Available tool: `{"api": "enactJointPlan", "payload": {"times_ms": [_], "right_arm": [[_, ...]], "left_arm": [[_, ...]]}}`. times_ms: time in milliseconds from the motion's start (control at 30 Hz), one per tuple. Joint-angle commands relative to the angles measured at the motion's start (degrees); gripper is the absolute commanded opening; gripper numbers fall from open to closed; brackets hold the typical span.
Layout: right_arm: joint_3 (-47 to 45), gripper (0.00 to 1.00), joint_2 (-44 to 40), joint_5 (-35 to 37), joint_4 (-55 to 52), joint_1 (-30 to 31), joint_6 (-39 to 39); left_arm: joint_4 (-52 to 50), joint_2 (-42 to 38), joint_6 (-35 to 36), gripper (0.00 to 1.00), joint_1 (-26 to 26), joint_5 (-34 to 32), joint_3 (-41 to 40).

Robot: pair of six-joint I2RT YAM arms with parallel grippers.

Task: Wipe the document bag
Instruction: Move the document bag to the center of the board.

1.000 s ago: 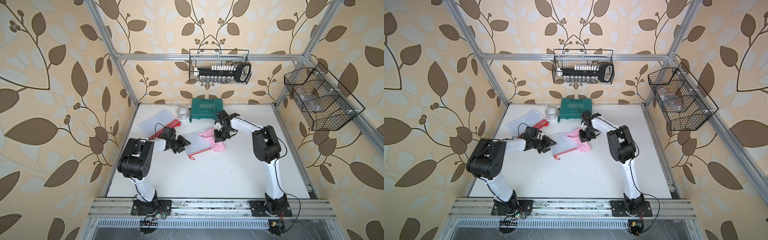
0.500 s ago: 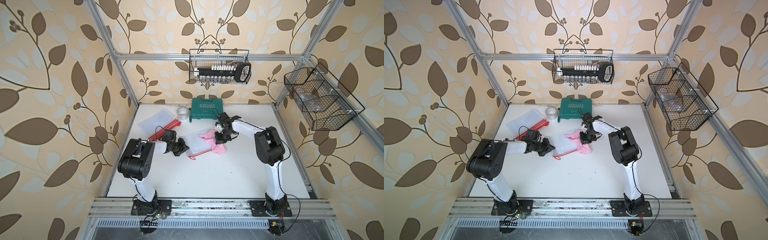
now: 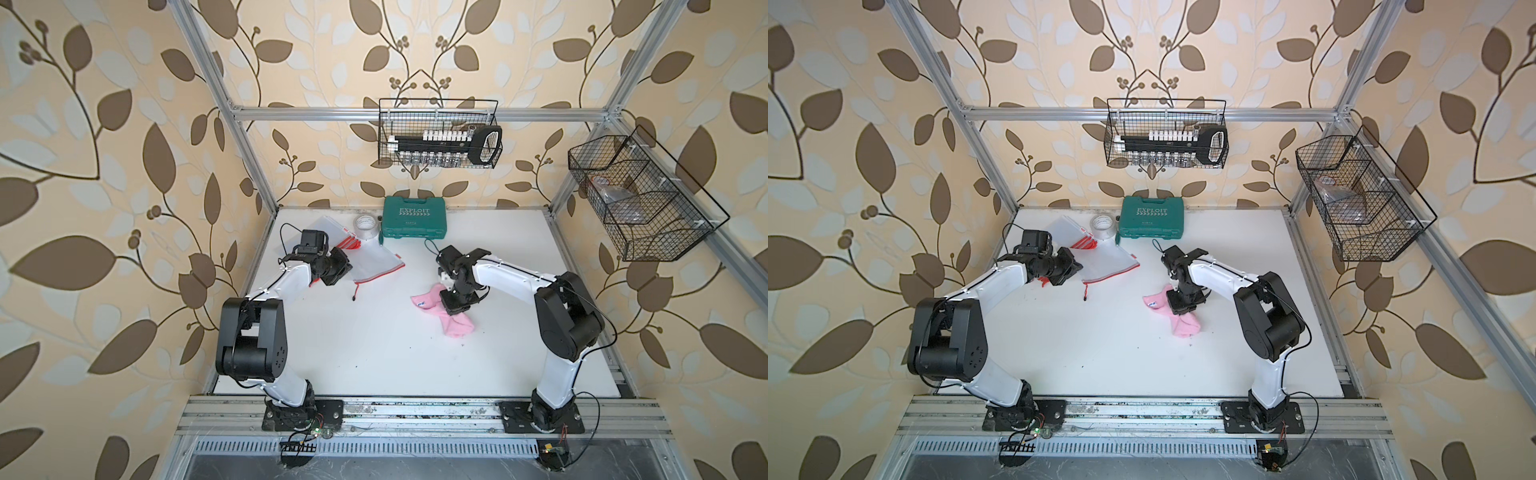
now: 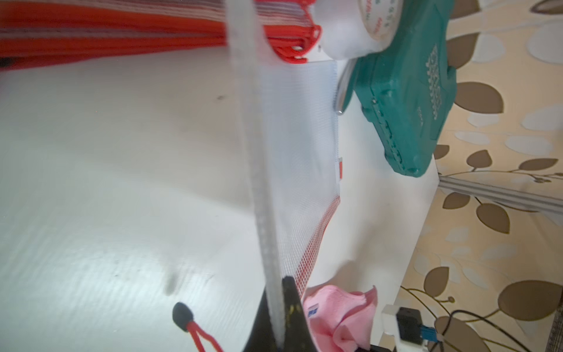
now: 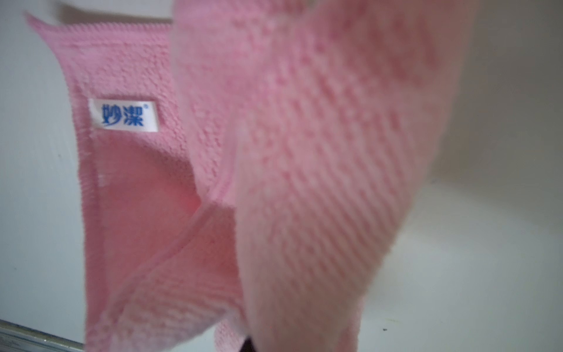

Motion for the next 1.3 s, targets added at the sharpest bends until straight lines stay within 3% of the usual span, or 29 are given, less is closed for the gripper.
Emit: {"api": "enactJointPlan", "payload": {"times_ms": [0, 33, 67, 100, 133, 300, 467, 533, 633, 700, 767, 900, 967, 1000, 1100, 1133, 1200, 1267], "right_arm": [[-3.21, 0.05, -2.55, 0.18, 2.10, 0.13, -0.61], [-4.06, 0.28, -3.48, -1.00, 3.12, -0.31, -0.26], [-4.99, 0.60, -4.62, -2.17, 4.01, -0.81, 0.10], [-5.71, 0.82, -5.96, -3.11, 4.52, -1.06, 0.15], [-6.58, 0.98, -7.90, -3.78, 5.05, -1.34, 0.31], [-9.14, 0.98, -15.77, -10.95, 4.41, -3.11, -1.03], [-10.93, 0.98, -20.71, -9.59, 1.69, -3.01, -2.19], [-10.77, 0.98, -18.04, -7.57, -2.10, -2.85, -2.30], [-12.77, 0.98, -22.27, -14.40, 1.78, -3.90, -1.14], [-13.76, 0.98, -24.61, -11.97, 3.49, -4.71, 0.72], [-10.01, 0.98, -20.79, -4.72, -2.03, -4.65, -0.13], [-9.85, 0.98, -23.19, -10.80, 3.88, -7.21, 1.41], [-6.24, 0.98, -17.91, -1.50, -3.11, -7.21, 1.31], [-3.60, 0.98, -15.73, -1.39, -6.73, -7.39, 0.10], [-7.65, 0.98, -23.79, -11.99, 2.88, -10.16, 1.47], [-8.21, 0.98, -23.75, -9.31, 2.47, -11.32, 2.87], [-4.42, 0.98, -19.53, 3.16, -4.66, -11.41, 3.50], [-4.72, 0.98, -22.37, 3.52, -0.61, -13.24, 4.26]], "left_arm": [[-1.04, 1.14, 1.77, 0.00, -4.77, 2.76, 3.38], [0.23, 1.27, 0.90, 0.00, -6.14, 3.14, 3.67], [1.00, 1.58, 0.35, 0.00, -7.70, 3.60, 4.38], [1.56, 2.05, -0.15, 0.00, -9.02, 4.17, 5.18], [2.72, 2.62, -0.79, 0.00, -10.63, 4.98, 5.89], [6.57, 7.25, -2.34, 0.00, -16.78, 6.38, 10.03], [7.73, 12.02, -2.64, 0.00, -20.09, 6.68, 16.48], [8.87, 13.89, -3.33, 0.00, -20.59, 6.82, 18.19], [11.33, 16.72, -4.91, 0.00, -21.32, 7.61, 20.55], [11.01, 18.80, -4.34, 0.00, -22.44, 7.72, 23.16], [11.51, 21.45, -4.30, 0.00, -23.83, 8.44, 26.23], [11.94, 28.69, -4.90, 0.00, -26.38, 10.23, 32.17], [12.43, 32.25, -4.92, 0.00, -27.43, 11.24, 34.99], [12.47, 33.44, -4.90, 0.00, -27.86, 11.32, 36.00], [13.33, 36.78, -6.88, 0.00, -29.35, 12.28, 38.55], [12.52, 38.02, -6.35, 0.00, -30.04, 12.30, 39.61], [11.71, 40.65, -6.21, 0.00, -30.99, 12.65, 40.91], [11.95, 42.94, -7.00, 0.00, -31.95, 13.52, 41.24]]}}
